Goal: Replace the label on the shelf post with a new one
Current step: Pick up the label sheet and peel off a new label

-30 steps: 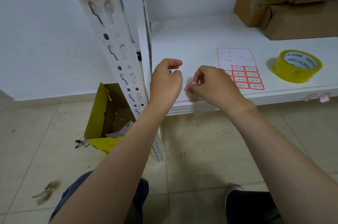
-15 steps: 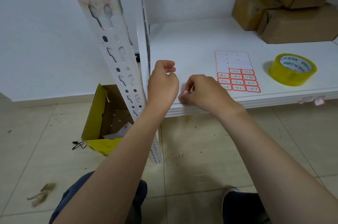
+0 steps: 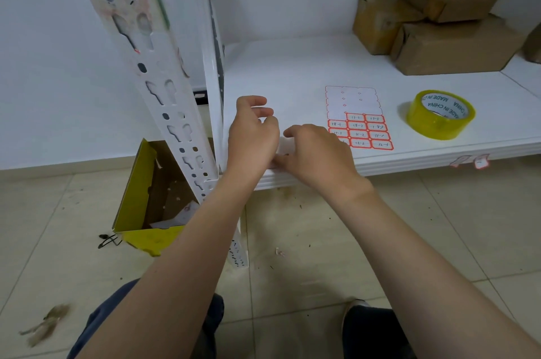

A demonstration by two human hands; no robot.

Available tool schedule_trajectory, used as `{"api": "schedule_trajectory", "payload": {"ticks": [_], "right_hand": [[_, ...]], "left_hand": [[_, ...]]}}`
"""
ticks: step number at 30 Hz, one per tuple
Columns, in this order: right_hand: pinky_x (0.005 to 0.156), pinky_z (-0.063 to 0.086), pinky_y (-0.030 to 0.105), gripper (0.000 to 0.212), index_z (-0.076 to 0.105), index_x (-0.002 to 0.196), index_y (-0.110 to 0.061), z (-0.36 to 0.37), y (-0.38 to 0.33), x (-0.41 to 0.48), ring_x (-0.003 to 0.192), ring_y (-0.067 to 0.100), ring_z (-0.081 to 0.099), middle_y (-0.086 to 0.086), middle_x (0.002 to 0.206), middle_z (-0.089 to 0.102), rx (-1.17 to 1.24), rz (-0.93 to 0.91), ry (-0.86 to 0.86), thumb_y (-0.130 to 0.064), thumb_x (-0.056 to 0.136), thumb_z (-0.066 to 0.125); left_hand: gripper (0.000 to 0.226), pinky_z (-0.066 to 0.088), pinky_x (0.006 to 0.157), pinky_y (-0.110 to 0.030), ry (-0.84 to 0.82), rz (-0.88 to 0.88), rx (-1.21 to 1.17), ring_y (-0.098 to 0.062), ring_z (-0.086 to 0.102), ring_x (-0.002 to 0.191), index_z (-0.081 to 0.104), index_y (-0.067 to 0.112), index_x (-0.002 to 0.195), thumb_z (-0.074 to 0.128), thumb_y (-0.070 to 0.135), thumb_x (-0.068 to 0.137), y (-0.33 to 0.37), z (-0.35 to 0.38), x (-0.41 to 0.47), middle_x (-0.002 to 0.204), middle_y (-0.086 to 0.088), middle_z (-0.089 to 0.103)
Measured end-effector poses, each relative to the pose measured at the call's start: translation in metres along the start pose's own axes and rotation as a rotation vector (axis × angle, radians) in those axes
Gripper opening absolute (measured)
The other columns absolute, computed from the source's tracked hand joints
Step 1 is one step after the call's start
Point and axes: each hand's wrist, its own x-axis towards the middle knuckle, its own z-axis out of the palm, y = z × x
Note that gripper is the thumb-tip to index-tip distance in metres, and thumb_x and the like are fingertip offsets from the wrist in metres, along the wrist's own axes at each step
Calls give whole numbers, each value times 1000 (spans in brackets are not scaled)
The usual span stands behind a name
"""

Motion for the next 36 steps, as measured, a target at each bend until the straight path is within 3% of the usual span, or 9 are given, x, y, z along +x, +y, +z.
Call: {"api": "schedule_trajectory", "payload": {"ticks": [4,10,14,17,21,25,30,33,36], "right_hand": [[90,51,40,44,64,133,-28,-10,25,-5,124,27,57,-3,132,65,26,-33,160,-55,99,60],[111,30,52,62,42,145,-29,-9,79,-8,143,33,27,-5,156,45,-60,123,25,-69,98,46],[108,31,52,83,41,141,-29,-9,87,-20,138,32,32,-5,149,48,-132,79,-23,-85,81,55],[105,35,48,91,44,141,-30,-13,88,-25,132,31,38,-6,144,51,-327,-29,-23,-79,71,73],[96,38,41,53,57,135,-33,-17,88,-23,124,27,43,-8,129,61,-336,-90,75,-45,87,76],[86,48,37,20,74,113,-32,-21,88,-24,114,24,56,-8,114,72,-141,-98,130,-36,93,71],[76,51,34,8,76,98,-25,-22,82,-17,99,23,64,-9,102,74,167,-65,432,-26,98,68],[81,54,38,8,74,103,-16,-25,74,-14,96,26,64,-2,103,74,254,-175,678,-15,100,67],[88,46,27,13,76,105,-9,-29,68,-18,97,29,65,4,104,75,259,-364,819,-3,97,67]], "left_hand": [[35,43,47,-5,-21,5,1,2,59,77,50,21,131,48,7,99,5,9,-4,115,6,65],[30,61,86,-43,-58,12,22,2,60,85,51,25,129,50,14,101,8,26,-10,112,9,65],[31,58,89,-38,-43,51,34,-10,65,97,58,22,126,51,11,99,10,32,-12,116,6,66],[30,56,94,-36,-29,46,19,-15,65,106,63,22,123,51,10,98,11,35,-12,114,9,64],[30,53,94,-33,-36,47,18,-13,64,105,66,21,120,50,10,97,12,39,-11,110,12,64],[30,53,91,-31,-53,16,9,-13,65,105,69,22,114,49,8,96,12,40,-8,107,10,66],[26,57,72,-33,-118,-159,-210,-18,67,86,61,17,124,54,14,99,20,34,-3,110,-4,67],[29,66,73,-39,-243,-357,-486,-31,72,92,55,10,127,58,29,104,27,31,-6,118,-13,65],[49,66,76,-43,-350,-478,-740,-37,76,98,52,5,132,61,42,102,26,26,-4,125,-18,66]]}}
